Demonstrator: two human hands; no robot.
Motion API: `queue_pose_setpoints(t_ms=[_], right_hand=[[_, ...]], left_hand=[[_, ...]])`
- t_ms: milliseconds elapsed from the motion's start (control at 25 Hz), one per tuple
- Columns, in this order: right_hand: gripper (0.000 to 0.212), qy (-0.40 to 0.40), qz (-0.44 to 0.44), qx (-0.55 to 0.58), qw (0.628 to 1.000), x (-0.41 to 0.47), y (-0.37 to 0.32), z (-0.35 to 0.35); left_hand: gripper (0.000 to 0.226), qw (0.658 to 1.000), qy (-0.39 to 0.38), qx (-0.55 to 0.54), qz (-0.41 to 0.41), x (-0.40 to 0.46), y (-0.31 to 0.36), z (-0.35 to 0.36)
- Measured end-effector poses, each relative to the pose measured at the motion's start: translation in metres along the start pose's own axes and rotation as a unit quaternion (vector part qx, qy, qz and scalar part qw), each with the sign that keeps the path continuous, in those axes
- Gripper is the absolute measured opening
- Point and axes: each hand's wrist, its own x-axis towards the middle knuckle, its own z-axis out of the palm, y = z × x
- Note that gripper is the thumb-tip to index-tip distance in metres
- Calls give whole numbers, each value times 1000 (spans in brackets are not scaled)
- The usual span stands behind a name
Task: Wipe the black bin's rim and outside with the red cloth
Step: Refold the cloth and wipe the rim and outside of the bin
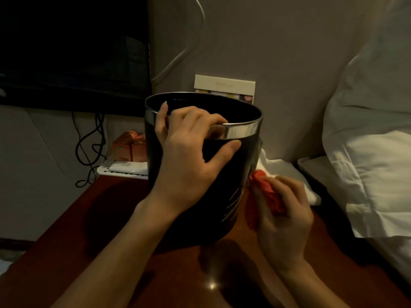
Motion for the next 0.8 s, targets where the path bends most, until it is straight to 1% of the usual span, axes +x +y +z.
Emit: queue_pose_setpoints(t_ms=[40,80,120,200,240,280,320,360,400,480,520,560,600,640,680,760,800], right_hand=[[25,2,-11,-1,1000,4,-3,5],[25,-12,-38,-3,999,2,-6,12],[22,-43,-75,1,996,-6,-7,20],[13,-144,-148,10,978,-35,2,31],[10,-208,-176,12,962,-48,8,35],[8,-267,-189,13,945,-56,13,37],[8,-300,-190,14,935,-59,16,36],[8,-294,-181,16,938,-56,15,32],[10,-255,-169,19,952,-48,11,29],[18,-141,-142,10,980,-26,-2,20],[21,-90,-135,-1,987,-17,-6,15],[21,-57,-135,-9,989,-13,-7,12],[20,-47,-144,-14,988,-13,-7,12],[19,-60,-164,-19,984,-18,-6,13],[17,-93,-194,-24,976,-28,-3,15],[11,-185,-259,-35,947,-54,7,21],[8,-223,-277,-42,934,-62,11,22]], left_hand=[[28,1000,5,-3,0,-1,2,3],[28,1000,15,-11,-3,-1,1,4],[27,1000,24,-20,-6,0,-2,4],[23,999,36,-34,-10,1,-8,1],[22,999,39,-36,-11,3,-10,0],[21,999,39,-36,-13,4,-12,-1],[20,998,35,-40,-14,4,-13,-2],[19,998,31,-48,-15,4,-14,-2],[18,998,30,-58,-15,5,-16,-3],[15,995,32,-88,-21,6,-21,-6],[14,993,33,-109,-27,7,-23,-7],[14,991,31,-129,-33,8,-25,-8],[14,988,27,-146,-38,8,-27,-8],[14,987,23,-157,-41,8,-28,-8],[14,986,20,-162,-41,8,-29,-9],[13,987,20,-158,-36,8,-29,-9],[12,987,19,-157,-35,8,-29,-8]])
